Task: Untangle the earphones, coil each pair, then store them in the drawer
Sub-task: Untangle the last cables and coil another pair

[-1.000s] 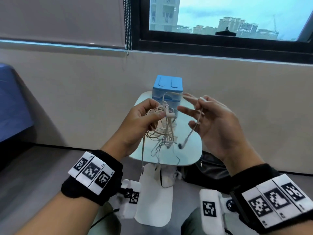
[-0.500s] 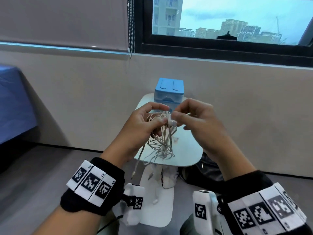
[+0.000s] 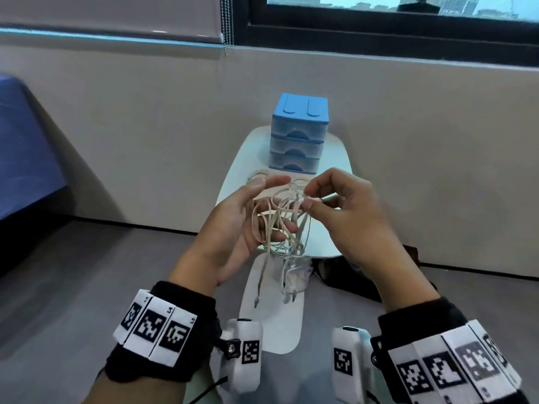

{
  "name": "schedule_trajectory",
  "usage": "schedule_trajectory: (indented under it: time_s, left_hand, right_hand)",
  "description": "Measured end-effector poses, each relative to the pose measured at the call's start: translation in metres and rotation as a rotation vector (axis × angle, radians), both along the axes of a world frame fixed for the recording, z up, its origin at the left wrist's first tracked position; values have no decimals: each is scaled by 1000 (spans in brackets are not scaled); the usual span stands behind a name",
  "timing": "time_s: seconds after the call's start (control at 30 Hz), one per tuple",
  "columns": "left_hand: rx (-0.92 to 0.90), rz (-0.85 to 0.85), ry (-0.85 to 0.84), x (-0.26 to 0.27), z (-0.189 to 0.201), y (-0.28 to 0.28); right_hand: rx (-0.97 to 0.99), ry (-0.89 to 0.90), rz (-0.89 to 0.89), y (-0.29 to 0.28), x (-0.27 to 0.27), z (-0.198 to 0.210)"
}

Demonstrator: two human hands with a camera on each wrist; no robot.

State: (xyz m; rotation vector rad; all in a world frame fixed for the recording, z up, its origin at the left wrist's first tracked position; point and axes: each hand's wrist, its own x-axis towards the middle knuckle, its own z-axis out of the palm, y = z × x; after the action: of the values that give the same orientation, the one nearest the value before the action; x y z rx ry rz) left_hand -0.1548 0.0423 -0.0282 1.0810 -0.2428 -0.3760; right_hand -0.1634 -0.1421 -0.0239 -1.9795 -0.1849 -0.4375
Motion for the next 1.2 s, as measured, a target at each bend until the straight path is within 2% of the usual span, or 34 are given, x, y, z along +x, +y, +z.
schedule_trajectory:
  time_s: [0.23,0.43,0.67,0.77,0.87,1.2]
  left_hand:
    - [60,-36,10,2,-11,-9]
    - [111,-22,-26,3,-11,-12]
    - [211,13,-128,2,-8,-12]
    - [251,21,-166,1,-6,-14]
    - [318,29,-190,-1,-6,-15]
    - [429,70,-341,-5,-21,-7]
  right_hand:
    - [-75,4,82,-6,-17,10]
    - [-267,-44,133,-10,-16,11]
    - [-143,-14,126,-13,-11,8]
    - [-184,55,144,-14,-11,7]
    - [-195,20,117,-15,-9,10]
    - [77,-124,-2,-14,-11,11]
